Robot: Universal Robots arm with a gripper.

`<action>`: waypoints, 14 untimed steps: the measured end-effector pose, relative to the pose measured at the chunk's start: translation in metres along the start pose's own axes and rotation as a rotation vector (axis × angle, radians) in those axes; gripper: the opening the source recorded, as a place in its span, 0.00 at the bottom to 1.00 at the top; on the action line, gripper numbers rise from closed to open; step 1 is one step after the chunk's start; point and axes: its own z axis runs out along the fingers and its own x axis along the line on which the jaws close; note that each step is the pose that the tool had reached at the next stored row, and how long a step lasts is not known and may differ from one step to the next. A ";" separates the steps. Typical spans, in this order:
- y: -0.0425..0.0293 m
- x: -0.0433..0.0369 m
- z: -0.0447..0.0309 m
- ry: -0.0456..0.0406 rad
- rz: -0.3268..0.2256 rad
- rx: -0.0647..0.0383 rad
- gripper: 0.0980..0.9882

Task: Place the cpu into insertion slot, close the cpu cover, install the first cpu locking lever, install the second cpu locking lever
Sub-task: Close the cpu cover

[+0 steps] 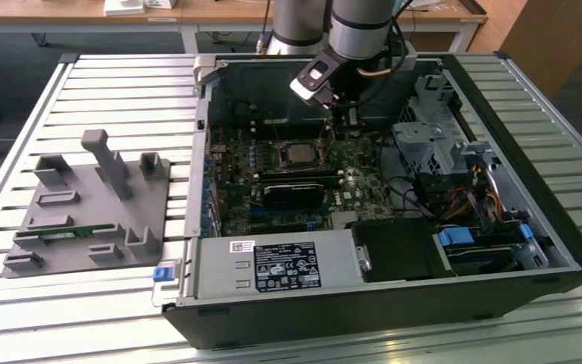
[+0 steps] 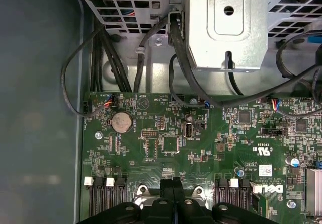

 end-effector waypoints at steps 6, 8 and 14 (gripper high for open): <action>-0.0014 0.0000 0.0000 0.0000 0.000 0.000 0.01; -0.0018 0.0000 0.0000 0.0000 0.000 0.000 0.01; -0.0030 0.0000 -0.0001 0.0000 0.000 0.000 0.01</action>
